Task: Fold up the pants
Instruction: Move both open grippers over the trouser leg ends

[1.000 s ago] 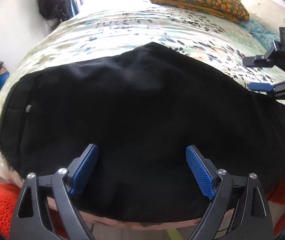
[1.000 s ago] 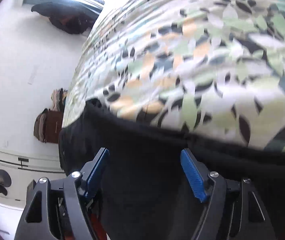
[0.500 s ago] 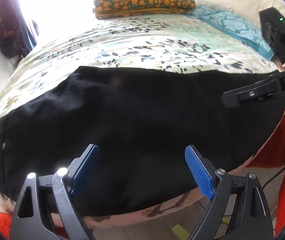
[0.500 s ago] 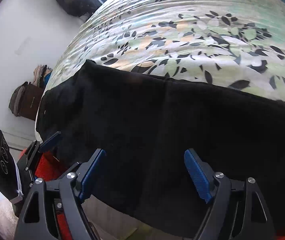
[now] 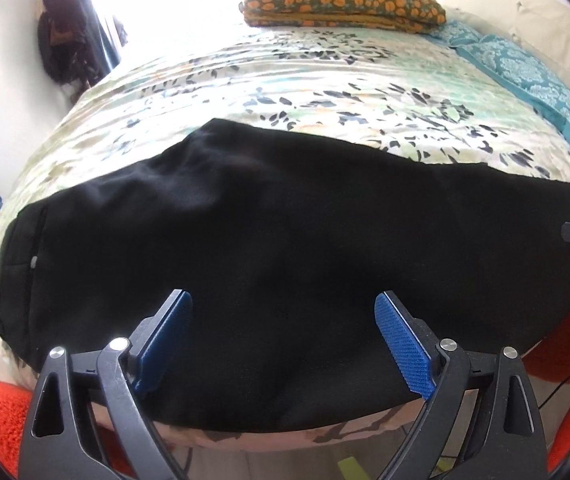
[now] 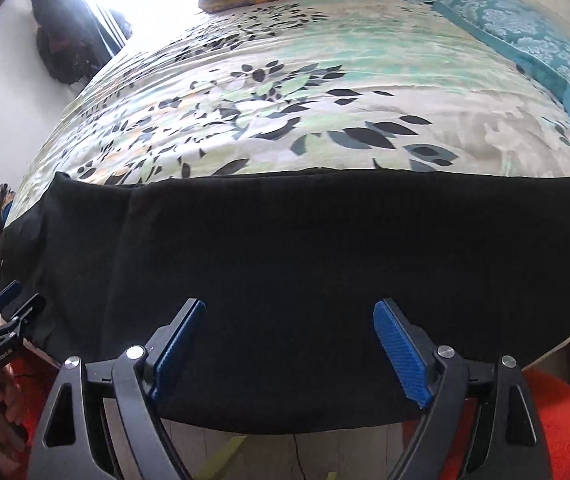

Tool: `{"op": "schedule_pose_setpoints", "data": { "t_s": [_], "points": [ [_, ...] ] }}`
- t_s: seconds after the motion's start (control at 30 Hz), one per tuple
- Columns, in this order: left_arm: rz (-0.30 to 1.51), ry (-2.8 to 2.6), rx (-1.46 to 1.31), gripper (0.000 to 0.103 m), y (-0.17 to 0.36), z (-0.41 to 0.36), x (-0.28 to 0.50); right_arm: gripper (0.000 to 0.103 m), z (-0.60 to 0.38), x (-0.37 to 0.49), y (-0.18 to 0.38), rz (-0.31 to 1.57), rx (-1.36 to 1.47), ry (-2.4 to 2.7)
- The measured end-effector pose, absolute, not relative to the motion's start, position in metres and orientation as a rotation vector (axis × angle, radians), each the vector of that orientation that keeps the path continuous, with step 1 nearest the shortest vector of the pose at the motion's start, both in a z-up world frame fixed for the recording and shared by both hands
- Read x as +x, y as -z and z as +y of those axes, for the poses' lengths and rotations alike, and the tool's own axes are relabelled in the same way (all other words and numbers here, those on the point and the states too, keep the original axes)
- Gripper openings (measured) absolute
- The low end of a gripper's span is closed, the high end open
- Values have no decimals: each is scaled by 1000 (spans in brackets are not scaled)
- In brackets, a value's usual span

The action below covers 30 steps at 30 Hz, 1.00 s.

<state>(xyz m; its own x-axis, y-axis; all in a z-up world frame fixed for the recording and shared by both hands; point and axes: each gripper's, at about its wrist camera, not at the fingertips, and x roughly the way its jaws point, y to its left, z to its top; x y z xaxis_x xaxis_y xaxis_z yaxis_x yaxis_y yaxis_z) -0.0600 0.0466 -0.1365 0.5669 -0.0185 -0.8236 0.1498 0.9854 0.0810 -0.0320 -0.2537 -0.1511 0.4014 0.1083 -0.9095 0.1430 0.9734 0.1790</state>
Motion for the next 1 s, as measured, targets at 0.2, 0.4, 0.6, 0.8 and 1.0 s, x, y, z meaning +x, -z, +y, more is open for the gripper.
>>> {"op": "schedule_pose_setpoints", "data": {
  "t_s": [0.2, 0.4, 0.6, 0.8, 1.0],
  "points": [
    [947, 165, 163, 94, 124, 16, -70, 86, -272, -35, 144, 1115, 308, 21],
    [922, 298, 232, 94, 114, -43, -75, 86, -280, -36, 144, 1102, 353, 36],
    [915, 436, 360, 94, 134, -116, -68, 86, -313, -46, 146, 1108, 375, 128],
    [1032, 310, 308, 98, 166, -111, -35, 86, -361, -61, 137, 1037, 496, 164],
    [1013, 289, 218, 95, 134, -91, -27, 95, -509, -112, 78, 739, 731, 368]
  ]
}}
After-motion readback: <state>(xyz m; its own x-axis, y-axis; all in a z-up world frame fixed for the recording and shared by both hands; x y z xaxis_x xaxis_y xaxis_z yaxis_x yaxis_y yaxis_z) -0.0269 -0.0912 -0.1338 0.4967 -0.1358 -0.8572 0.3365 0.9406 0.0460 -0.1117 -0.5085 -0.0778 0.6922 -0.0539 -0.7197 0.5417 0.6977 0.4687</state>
